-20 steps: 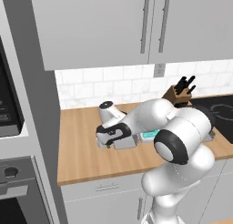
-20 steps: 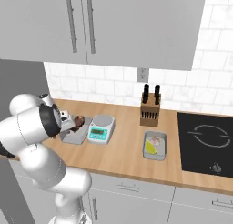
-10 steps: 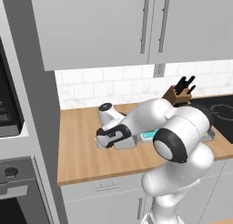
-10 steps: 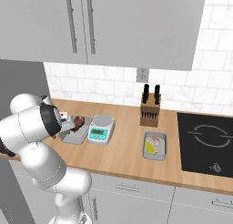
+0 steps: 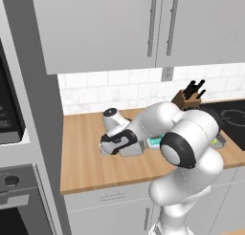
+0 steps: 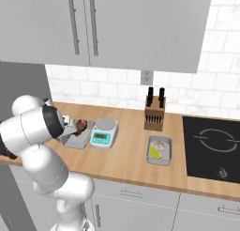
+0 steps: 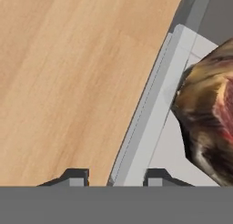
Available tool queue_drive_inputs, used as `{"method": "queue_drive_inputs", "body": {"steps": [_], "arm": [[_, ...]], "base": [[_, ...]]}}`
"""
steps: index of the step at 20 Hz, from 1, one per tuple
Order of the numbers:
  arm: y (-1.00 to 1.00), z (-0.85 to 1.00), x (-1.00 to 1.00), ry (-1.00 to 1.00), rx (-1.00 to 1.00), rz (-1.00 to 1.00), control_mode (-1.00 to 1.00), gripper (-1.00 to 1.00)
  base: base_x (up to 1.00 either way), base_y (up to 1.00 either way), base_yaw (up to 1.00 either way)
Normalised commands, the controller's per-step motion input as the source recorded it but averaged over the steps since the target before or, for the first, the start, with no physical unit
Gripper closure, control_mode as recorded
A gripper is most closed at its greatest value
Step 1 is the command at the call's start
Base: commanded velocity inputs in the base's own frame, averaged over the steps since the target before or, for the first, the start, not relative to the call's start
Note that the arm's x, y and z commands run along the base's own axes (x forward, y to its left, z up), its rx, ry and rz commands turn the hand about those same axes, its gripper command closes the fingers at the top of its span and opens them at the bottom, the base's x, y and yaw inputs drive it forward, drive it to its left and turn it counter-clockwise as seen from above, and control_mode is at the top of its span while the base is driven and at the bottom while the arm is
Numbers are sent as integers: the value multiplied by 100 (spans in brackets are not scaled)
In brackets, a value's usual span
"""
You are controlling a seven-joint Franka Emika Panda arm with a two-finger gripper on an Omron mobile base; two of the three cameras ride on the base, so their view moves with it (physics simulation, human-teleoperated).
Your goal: Take the meat container that has the steak and place it on the second highest rack of the freezer. Then take the vegetable container that has the garlic and lemon wedge and place it on the highest rack of the freezer.
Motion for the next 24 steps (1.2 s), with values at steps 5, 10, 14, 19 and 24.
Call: {"method": "queue_drive_inputs", "body": {"steps": [5,10,14,19,24], "arm": [[0,-44,1,14,1,4,-100,100],[0,-11,0,-4,0,2,-100,100],[2,24,-15,-21,-7,2,-100,100],[0,52,-16,-2,-13,2,-100,100],[0,68,-11,3,-8,2,-100,100]], "base": [[0,0,0],[0,0,0],[0,0,0],[0,0,0],[0,0,0]]}}
